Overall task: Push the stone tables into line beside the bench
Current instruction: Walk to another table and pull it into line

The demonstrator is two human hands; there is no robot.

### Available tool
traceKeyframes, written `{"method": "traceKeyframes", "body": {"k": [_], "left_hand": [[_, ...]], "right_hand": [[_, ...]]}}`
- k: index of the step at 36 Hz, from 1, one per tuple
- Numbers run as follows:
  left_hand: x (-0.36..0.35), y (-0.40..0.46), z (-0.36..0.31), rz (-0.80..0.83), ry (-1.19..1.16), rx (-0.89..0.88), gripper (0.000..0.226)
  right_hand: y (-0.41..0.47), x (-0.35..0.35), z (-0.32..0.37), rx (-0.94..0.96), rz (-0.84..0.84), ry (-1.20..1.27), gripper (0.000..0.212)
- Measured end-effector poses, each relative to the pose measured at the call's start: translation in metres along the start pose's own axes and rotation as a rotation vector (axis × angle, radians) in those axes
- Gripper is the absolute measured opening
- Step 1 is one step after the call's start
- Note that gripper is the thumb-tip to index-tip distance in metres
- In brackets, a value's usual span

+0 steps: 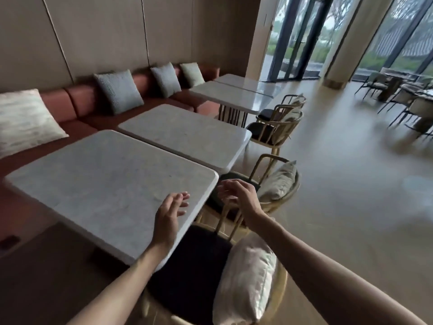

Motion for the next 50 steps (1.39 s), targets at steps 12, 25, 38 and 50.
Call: {"method": "traceKeyframes", "body": {"k": [12, 25, 38, 50], "left_hand": [[-0.088, -0.009, -0.012, -0.220, 0.118, -0.026, 0.028], [-0.154, -0.048, 0.085, -0.857, -0.367, 0.424, 0.031], [-0.145, 0.018, 0.165, -1.012, -0.693, 0.631, 0.047], [-0.147, 0.089, 0.240, -1.121, -0.963, 0.737, 0.073]], "right_hand": [[0.036, 0.070, 0.026, 0.116, 0.273, 0.031, 0.021], [0.158, 0.166, -0.080, -0.240, 0.410, -0.032, 0.021], [0.248, 0.078, -0.143, -0.491, 0.497, -0.091, 0.021], [0.333, 0.032, -0.211, -0.824, 0.495, -0.205, 0.026]]}}
Point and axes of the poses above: each hand's wrist, its own y-axis towards the middle knuckle, its own x-axis out of the back of the hand, z = x × y, the point moved 7 cm from there along y, towards the middle knuckle, and after that the axes turned 2 degrees about -z, right-handed, at the moved point
